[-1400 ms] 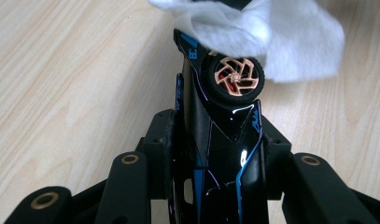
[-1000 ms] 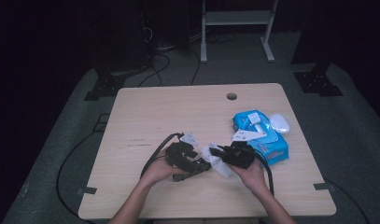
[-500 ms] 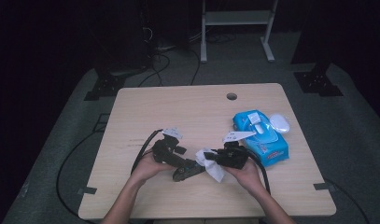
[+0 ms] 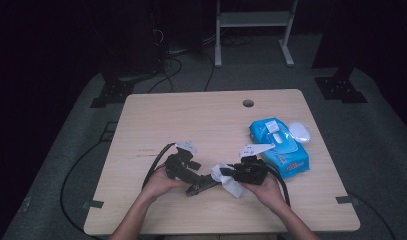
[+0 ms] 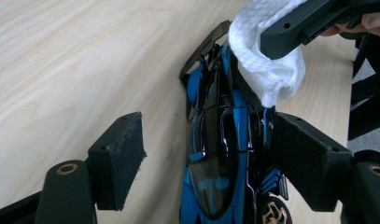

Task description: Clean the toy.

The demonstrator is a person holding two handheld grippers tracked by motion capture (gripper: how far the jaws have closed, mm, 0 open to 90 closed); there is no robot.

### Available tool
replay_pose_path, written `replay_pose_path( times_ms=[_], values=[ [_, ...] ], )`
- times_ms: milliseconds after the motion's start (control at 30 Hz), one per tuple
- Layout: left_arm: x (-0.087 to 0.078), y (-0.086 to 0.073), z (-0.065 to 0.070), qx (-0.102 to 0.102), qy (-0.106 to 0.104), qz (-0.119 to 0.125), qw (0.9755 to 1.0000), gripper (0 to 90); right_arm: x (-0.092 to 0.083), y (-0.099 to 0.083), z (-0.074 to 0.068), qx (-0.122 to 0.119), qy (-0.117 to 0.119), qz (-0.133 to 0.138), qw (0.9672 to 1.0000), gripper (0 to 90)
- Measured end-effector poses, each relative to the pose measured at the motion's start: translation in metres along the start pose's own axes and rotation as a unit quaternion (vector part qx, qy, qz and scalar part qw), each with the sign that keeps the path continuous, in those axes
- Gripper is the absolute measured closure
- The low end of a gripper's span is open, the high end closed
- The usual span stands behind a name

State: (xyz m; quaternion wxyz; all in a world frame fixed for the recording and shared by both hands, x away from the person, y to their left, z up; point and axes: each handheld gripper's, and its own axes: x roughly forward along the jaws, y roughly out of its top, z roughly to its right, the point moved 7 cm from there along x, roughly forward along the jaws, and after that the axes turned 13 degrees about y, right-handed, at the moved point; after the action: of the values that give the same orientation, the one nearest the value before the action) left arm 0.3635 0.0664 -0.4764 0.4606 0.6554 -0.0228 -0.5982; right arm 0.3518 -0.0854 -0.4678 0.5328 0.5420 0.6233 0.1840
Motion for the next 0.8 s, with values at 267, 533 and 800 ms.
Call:
replay_pose_path(
  times_ms=[267, 533, 800],
  values=[
    [0.007, -0.006, 0.015, 0.014, -0.005, -0.014, 0.9998, 20.2, -0.008, -0.011, -0.012, -0.019, -0.002, -0.02, 0.9996, 79.9],
    [0.015, -0.011, 0.026, 0.034, 0.004, -0.026, 0.9991, 19.7, -0.013, -0.026, -0.021, -0.033, -0.004, -0.038, 0.9987, 79.9],
    [0.025, -0.016, 0.036, 0.066, 0.018, -0.04, 0.9969, 19.3, -0.015, -0.04, -0.022, -0.035, -0.006, -0.053, 0.998, 79.9]
  ],
)
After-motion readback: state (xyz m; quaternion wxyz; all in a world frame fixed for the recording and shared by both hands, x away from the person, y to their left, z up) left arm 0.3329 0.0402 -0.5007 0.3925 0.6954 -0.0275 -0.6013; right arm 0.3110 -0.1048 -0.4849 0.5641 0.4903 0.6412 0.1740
